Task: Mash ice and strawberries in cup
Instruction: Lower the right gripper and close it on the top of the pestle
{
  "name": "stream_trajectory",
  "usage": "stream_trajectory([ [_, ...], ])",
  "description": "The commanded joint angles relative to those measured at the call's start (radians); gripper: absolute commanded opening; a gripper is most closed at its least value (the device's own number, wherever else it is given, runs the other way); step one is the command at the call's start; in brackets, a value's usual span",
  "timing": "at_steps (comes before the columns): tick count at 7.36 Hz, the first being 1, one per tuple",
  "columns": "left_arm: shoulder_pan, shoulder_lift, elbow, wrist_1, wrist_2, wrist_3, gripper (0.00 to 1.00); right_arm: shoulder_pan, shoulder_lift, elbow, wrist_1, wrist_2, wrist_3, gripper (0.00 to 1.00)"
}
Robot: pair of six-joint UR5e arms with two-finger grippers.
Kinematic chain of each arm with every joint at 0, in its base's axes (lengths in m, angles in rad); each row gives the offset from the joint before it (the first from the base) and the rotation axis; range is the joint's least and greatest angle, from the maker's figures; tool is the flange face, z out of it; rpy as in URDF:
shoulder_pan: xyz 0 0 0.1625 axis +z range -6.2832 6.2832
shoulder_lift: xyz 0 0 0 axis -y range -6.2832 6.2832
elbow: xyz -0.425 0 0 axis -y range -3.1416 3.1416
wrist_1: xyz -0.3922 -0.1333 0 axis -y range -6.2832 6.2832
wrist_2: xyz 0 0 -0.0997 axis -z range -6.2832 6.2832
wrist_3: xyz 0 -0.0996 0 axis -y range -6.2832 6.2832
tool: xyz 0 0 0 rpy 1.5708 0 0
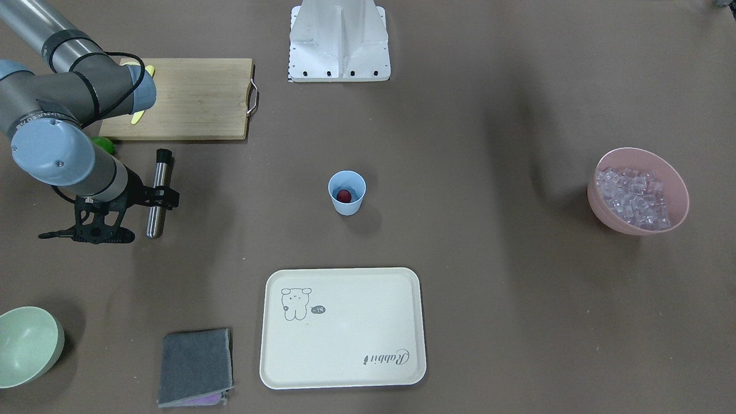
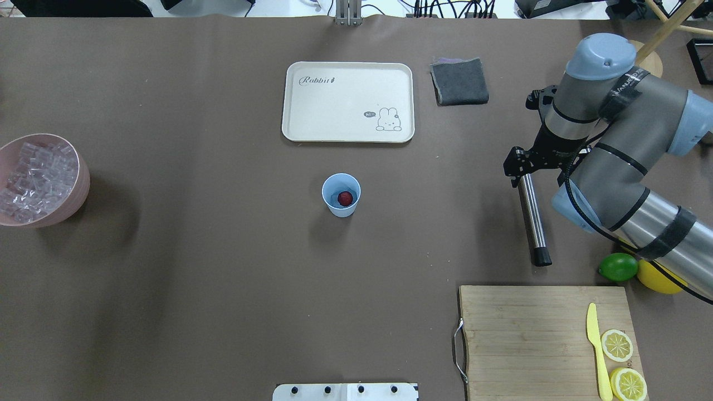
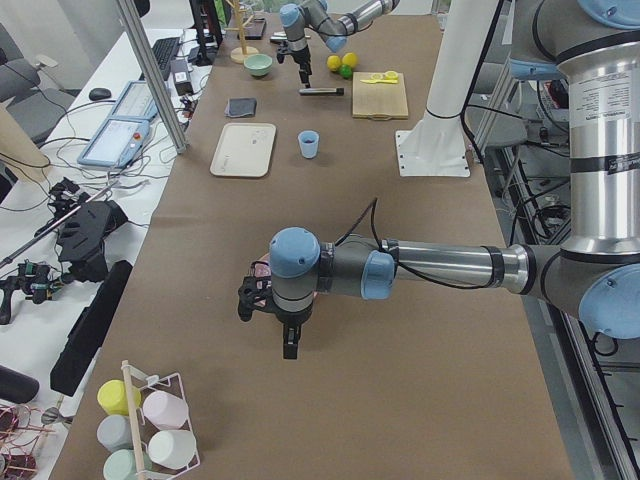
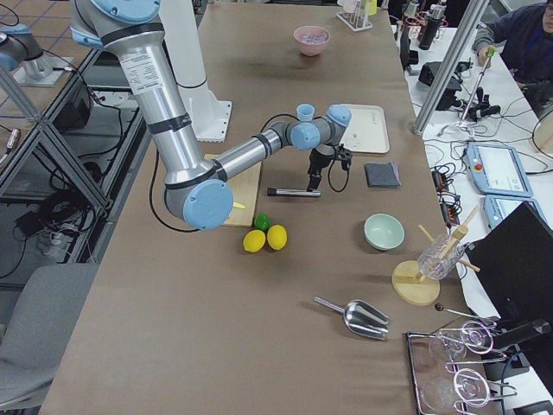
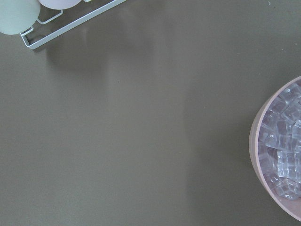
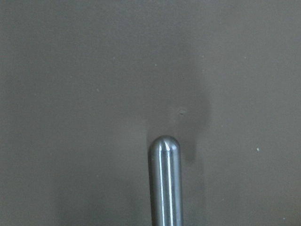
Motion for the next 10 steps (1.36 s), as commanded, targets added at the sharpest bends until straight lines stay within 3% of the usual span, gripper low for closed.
stream_trajectory([
  [1, 0.0, 0.008, 0.003, -0.003, 0.002, -0.001, 0.99, -0.001, -0.006, -0.068, 0.079, 0.012, 0.009, 0.99],
  [3, 0.0, 0.008, 0.006, -0.003, 0.002, -0.001, 1.0, -0.014, 0.002, -0.095, 0.108, 0.024, 0.009, 0.98],
  [7, 0.002, 0.014, 0.004, -0.004, 0.002, 0.0, 0.99, -0.044, 0.001, -0.096, 0.108, 0.027, 0.009, 0.78],
  [10, 0.002, 0.014, 0.006, -0.006, 0.002, 0.0, 0.99, -0.045, 0.001, -0.104, 0.108, 0.047, 0.001, 0.72],
])
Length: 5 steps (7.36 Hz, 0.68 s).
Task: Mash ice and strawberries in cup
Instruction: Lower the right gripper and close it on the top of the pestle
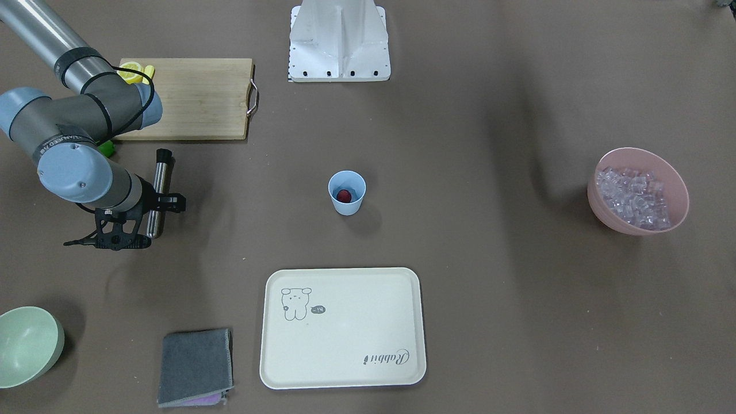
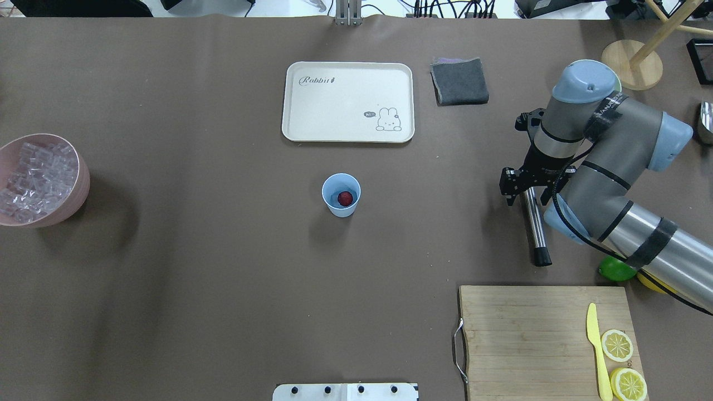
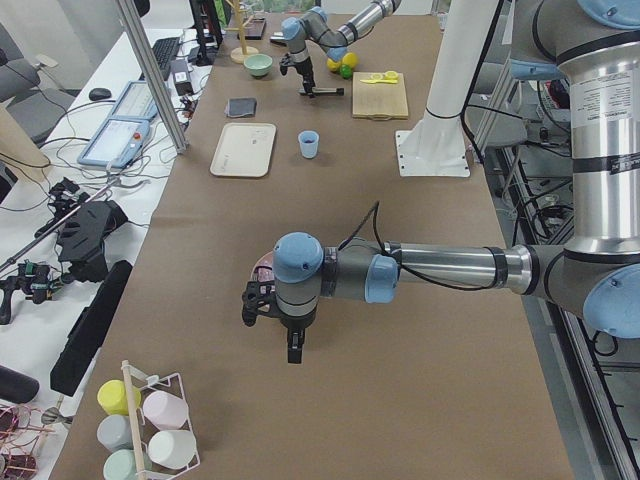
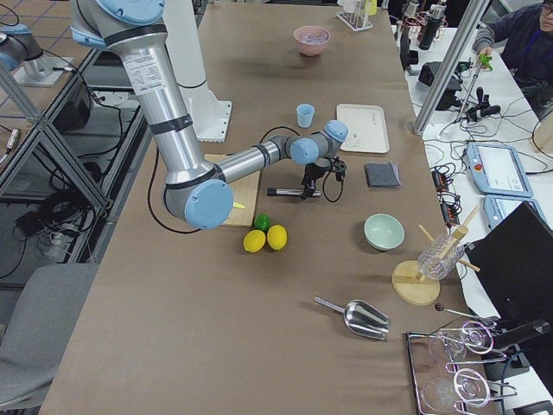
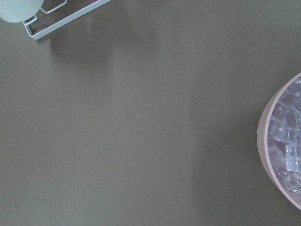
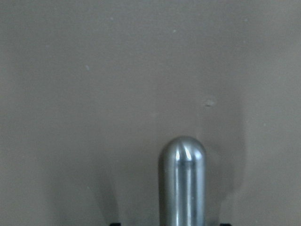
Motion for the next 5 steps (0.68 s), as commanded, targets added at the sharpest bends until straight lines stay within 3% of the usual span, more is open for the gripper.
stream_trajectory([
  [1, 0.0, 0.0, 0.001, -0.001, -0.001, 0.0, 0.99, 0.001, -0.002, -0.006, 0.0, 0.009, -0.006, 0.67],
  [3, 0.0, 0.0, 0.001, -0.001, -0.001, 0.0, 0.99, 0.001, -0.007, -0.006, 0.0, 0.013, -0.006, 0.54],
  [5, 0.0, 0.0, -0.001, -0.001, -0.001, 0.0, 0.99, 0.001, -0.007, -0.001, 0.0, 0.015, -0.008, 0.0],
])
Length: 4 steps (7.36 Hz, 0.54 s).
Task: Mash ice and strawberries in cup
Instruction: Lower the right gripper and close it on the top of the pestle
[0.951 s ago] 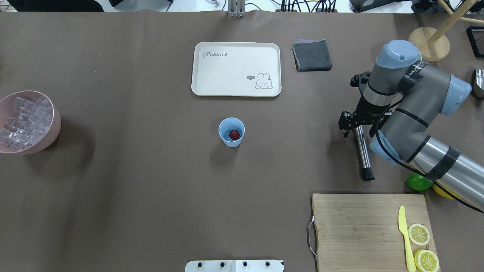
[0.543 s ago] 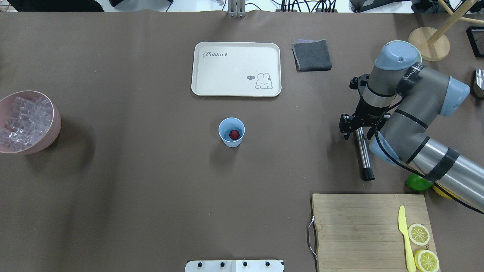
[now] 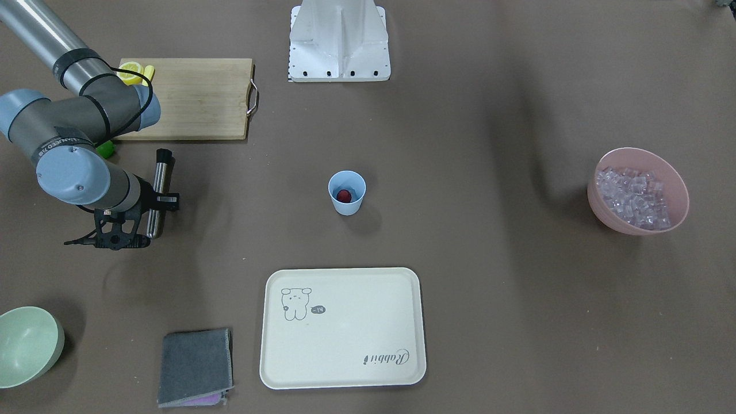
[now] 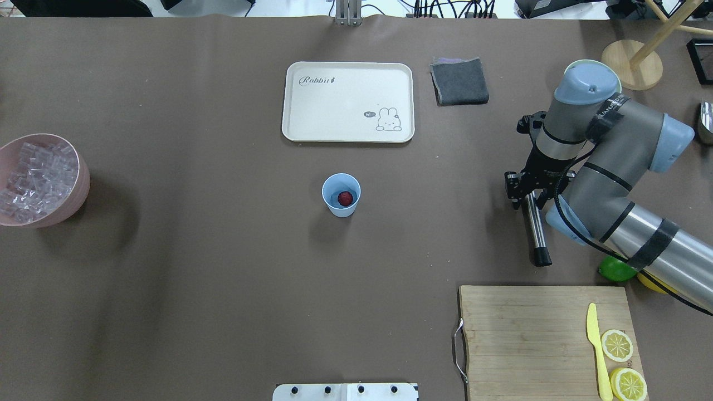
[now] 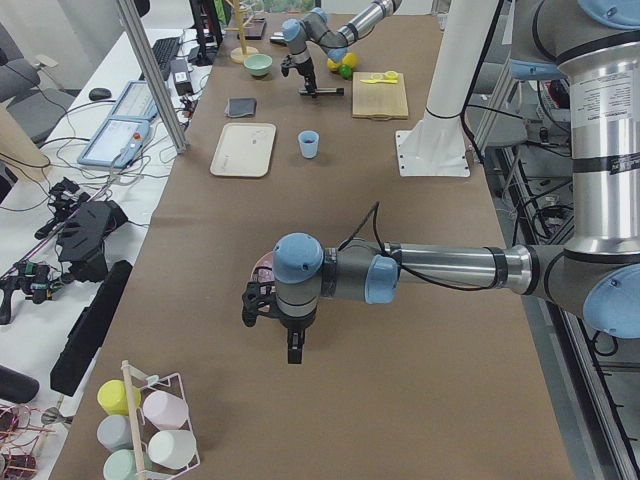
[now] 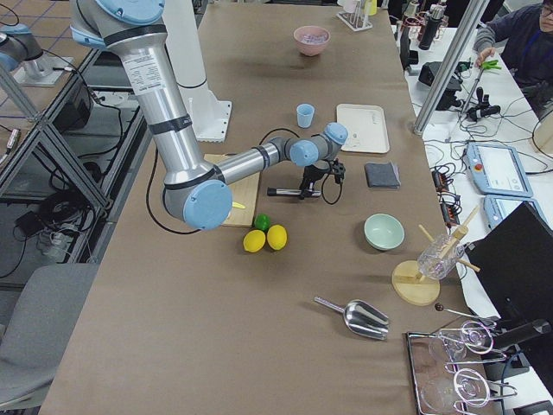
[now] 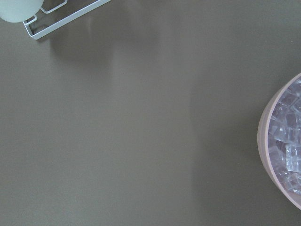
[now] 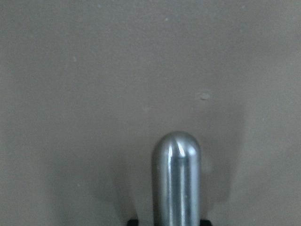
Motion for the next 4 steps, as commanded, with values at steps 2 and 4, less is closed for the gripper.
stream_trajectory([
  [2, 0.0, -0.002, -0.002, 0.0, 0.0, 0.0, 0.99, 0.009, 0.018, 0.013, 0.001, 0.0, -0.034, 0.0],
  [4, 0.002, 0.0, 0.001, 0.0, 0.0, -0.002, 0.99, 0.032, 0.021, 0.074, -0.002, -0.006, -0.049, 0.0],
])
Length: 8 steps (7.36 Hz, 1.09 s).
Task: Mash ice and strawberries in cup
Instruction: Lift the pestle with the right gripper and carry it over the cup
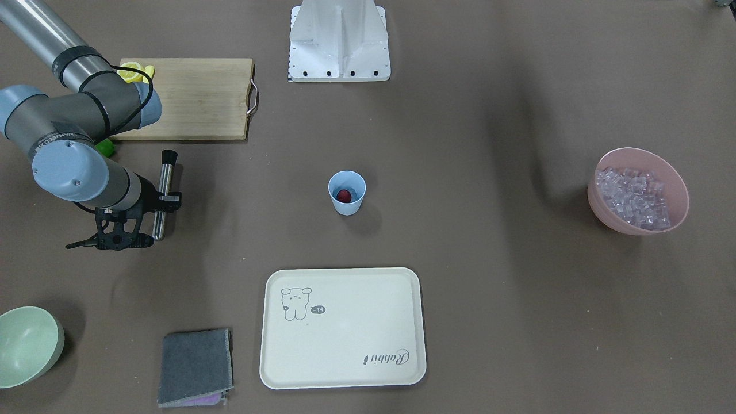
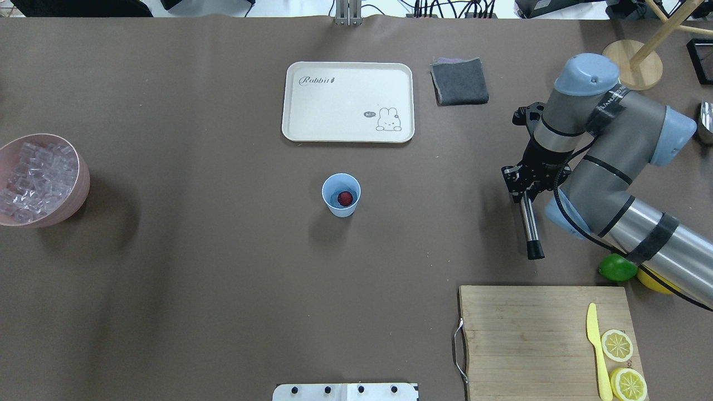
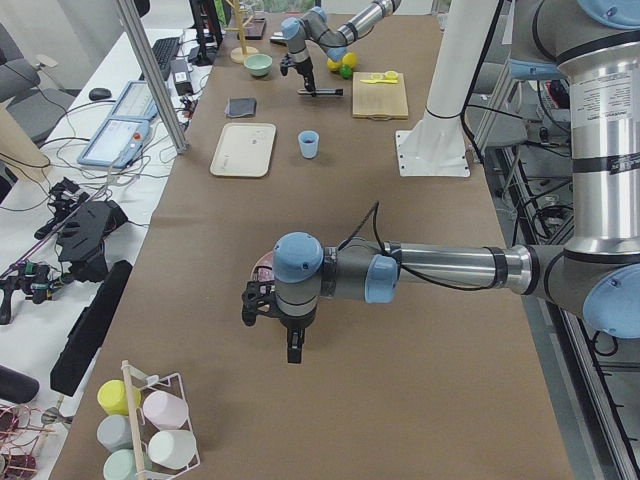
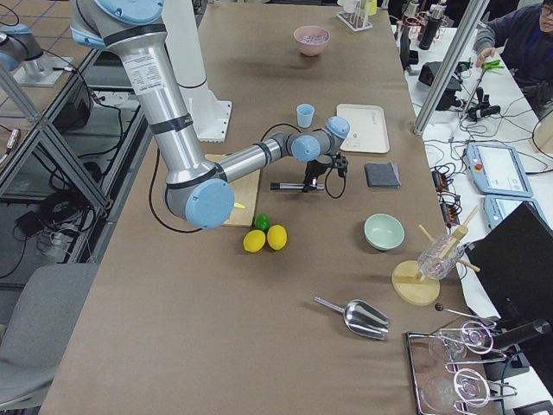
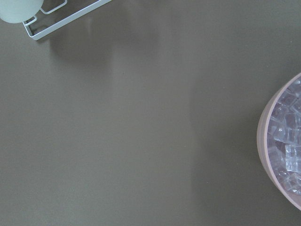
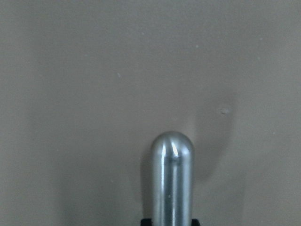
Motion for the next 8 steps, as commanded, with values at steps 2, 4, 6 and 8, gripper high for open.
stream_trajectory([
  [2, 0.001, 0.001, 0.01, 0.003, -0.008, -0.005, 0.99, 0.019, 0.027, 0.085, -0.005, -0.045, -0.017, 0.0],
  [4, 0.001, 0.001, 0.015, 0.006, -0.009, -0.008, 0.99, -0.013, 0.108, 0.161, -0.013, -0.085, -0.022, 0.0],
  [6, 0.003, 0.001, 0.015, 0.006, -0.011, -0.008, 0.99, -0.063, 0.173, 0.218, 0.049, -0.214, -0.103, 0.0],
  [8, 0.004, 0.001, 0.028, 0.012, -0.009, -0.008, 0.99, -0.081, 0.172, 0.222, 0.194, -0.224, -0.207, 0.0],
])
